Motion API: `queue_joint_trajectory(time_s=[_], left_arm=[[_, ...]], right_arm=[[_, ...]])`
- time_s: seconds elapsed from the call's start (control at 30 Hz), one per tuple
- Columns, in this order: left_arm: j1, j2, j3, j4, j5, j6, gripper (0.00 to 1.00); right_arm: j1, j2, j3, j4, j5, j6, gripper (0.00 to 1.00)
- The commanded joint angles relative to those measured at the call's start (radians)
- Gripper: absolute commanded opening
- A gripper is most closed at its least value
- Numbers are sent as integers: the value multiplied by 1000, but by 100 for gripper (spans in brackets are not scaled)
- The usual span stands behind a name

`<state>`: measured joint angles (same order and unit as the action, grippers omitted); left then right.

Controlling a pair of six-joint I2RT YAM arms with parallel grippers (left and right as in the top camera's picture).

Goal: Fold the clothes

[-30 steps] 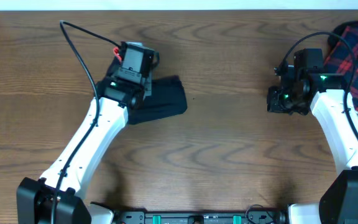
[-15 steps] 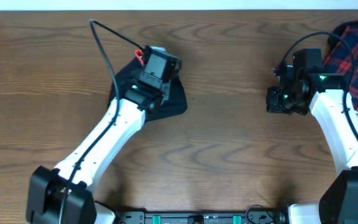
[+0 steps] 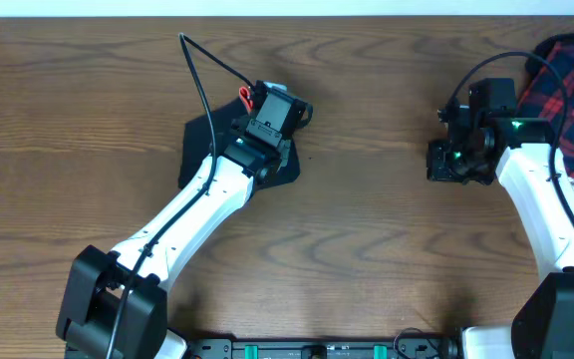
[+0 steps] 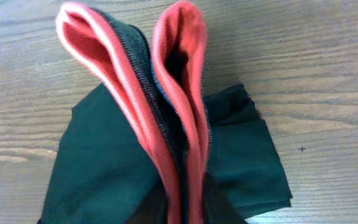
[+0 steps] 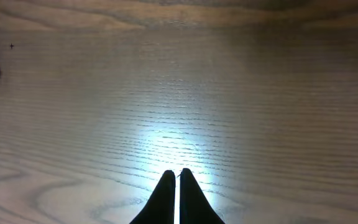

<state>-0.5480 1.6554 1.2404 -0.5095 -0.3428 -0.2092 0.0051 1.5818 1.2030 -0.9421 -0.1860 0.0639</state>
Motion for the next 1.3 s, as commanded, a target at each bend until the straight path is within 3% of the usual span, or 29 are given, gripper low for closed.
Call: queue_joint_trajectory(time_s=[0.0, 0.03, 0.43, 0.57, 0.7, 0.9, 1.1, 1.27], left_arm=[[-3, 4, 30, 11, -5, -13, 59], [-3, 4, 30, 11, 2, -13, 64], [13, 3, 30, 14, 8, -13, 62], [51, 3, 30, 10, -69, -13, 45], [127, 3, 30, -6, -69, -28, 14], [258, 4, 30, -25, 145, -48, 8], [377, 4, 29, -71, 310, -96, 7], [479, 5, 24, -82, 520, -96, 7]], right_arm=[[10, -4, 12, 1, -5, -1, 4], [10, -4, 12, 2, -5, -1, 4], [11, -4, 12, -1, -6, -1, 4], [41, -4, 12, 13, -138, -137, 3], [130, -4, 12, 87, -301, -247, 1], [320, 2, 12, 312, -265, -229, 1], [445, 68, 12, 513, -196, -91, 2], [499, 204, 12, 671, -302, 62, 1]])
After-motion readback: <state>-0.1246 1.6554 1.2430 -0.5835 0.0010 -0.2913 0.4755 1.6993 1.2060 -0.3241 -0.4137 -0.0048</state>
